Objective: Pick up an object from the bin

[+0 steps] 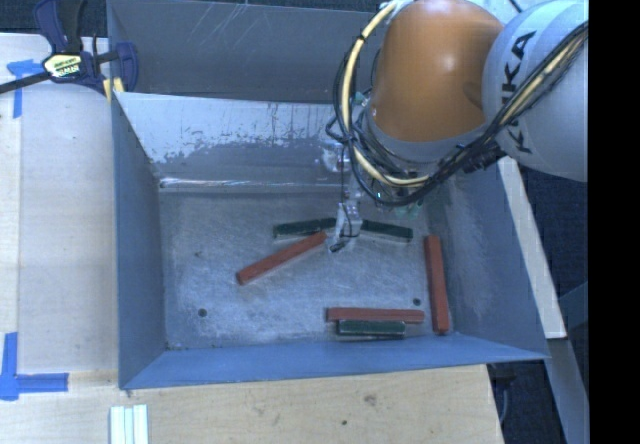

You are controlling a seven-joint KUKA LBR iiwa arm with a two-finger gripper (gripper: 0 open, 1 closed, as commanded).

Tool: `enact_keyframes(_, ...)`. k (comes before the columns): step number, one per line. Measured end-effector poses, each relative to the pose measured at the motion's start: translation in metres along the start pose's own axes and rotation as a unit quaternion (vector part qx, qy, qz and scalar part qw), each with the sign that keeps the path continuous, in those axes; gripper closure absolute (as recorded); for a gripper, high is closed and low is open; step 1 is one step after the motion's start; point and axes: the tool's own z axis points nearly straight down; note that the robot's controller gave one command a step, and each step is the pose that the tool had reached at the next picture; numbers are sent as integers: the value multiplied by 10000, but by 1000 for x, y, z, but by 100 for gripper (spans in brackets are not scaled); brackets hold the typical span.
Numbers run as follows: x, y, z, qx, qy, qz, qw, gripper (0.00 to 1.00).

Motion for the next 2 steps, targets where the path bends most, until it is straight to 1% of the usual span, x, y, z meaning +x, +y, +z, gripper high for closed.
enact_keyframes(1, -6, 52, 125, 0, -2, -854, 9964, 0)
enact_keyframes(2, -15, 14, 91, 18, -59, -2972, 9548, 0)
